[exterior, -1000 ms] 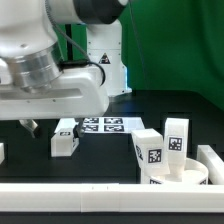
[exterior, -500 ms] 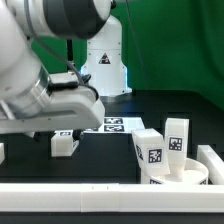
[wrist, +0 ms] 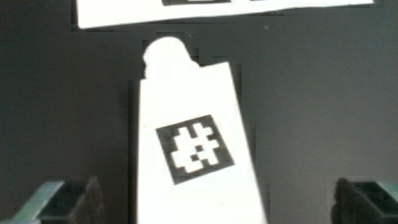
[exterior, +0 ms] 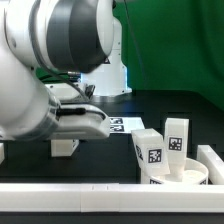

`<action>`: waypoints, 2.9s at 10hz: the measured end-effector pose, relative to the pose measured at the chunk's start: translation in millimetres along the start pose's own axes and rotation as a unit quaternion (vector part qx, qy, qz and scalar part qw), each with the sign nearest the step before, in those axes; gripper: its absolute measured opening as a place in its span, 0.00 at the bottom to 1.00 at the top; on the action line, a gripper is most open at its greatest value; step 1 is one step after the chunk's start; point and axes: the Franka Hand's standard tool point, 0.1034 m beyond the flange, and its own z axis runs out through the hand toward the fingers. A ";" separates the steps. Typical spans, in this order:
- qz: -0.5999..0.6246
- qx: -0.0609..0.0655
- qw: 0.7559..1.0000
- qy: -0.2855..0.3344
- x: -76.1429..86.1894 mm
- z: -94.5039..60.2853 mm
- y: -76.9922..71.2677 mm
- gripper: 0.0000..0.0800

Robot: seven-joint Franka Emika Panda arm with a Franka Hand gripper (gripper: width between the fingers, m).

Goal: Assemble stool

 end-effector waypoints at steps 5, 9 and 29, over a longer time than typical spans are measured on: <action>0.009 -0.008 1.000 0.004 4.2 -2.5 2.8 0.81; 0.014 -0.013 1.000 0.002 2.6 10.5 -1.0 0.81; -0.011 0.009 0.993 0.121 -31.5 -64.6 -53.4 0.41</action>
Offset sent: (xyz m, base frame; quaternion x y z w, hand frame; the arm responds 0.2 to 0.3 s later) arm 0.0000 0.0000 0.0000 0.0000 0.0000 0.0000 1.0000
